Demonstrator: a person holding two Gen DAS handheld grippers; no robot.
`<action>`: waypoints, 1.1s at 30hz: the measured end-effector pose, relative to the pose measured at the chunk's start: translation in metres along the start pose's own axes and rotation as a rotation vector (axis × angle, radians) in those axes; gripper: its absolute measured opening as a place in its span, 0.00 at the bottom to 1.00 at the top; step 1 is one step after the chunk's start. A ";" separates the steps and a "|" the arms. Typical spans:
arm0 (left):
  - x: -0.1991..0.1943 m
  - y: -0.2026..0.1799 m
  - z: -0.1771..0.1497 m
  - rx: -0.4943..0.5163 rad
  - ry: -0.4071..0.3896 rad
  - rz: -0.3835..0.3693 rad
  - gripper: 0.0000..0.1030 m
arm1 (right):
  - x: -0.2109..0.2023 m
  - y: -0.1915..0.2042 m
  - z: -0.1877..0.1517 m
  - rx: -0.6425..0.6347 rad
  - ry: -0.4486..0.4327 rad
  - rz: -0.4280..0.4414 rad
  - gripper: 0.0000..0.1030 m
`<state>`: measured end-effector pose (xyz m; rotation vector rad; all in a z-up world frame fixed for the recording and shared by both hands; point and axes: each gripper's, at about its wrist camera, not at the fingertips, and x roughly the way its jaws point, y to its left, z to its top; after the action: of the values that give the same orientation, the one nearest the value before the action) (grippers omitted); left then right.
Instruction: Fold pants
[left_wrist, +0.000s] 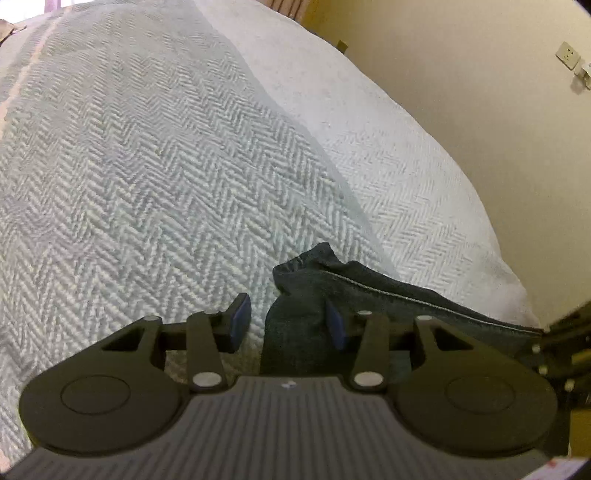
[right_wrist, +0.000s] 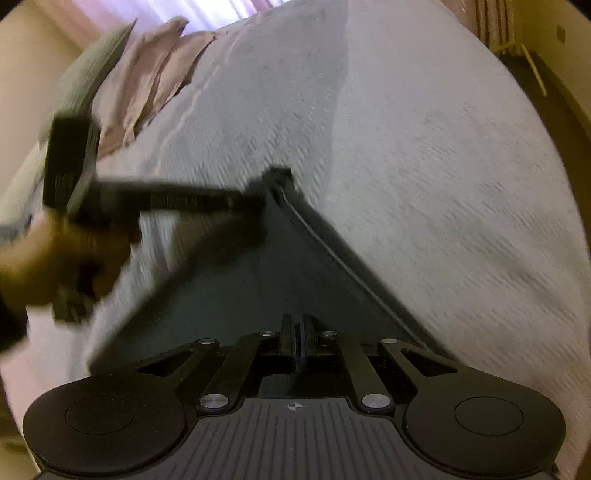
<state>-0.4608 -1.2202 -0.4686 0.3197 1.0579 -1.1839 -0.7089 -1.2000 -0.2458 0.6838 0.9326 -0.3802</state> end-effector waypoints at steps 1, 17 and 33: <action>-0.009 -0.002 -0.003 0.010 0.002 0.000 0.39 | -0.006 0.002 -0.006 -0.017 -0.010 -0.014 0.00; -0.149 -0.012 -0.114 0.152 0.102 0.008 0.32 | -0.038 0.146 -0.106 -0.312 -0.012 0.009 0.36; -0.161 -0.021 -0.174 0.276 -0.031 0.025 0.35 | -0.008 0.157 -0.080 -0.215 -0.025 -0.063 0.00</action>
<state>-0.5646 -1.0114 -0.4223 0.5265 0.8614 -1.3098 -0.6711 -1.0309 -0.2141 0.4531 0.9570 -0.3378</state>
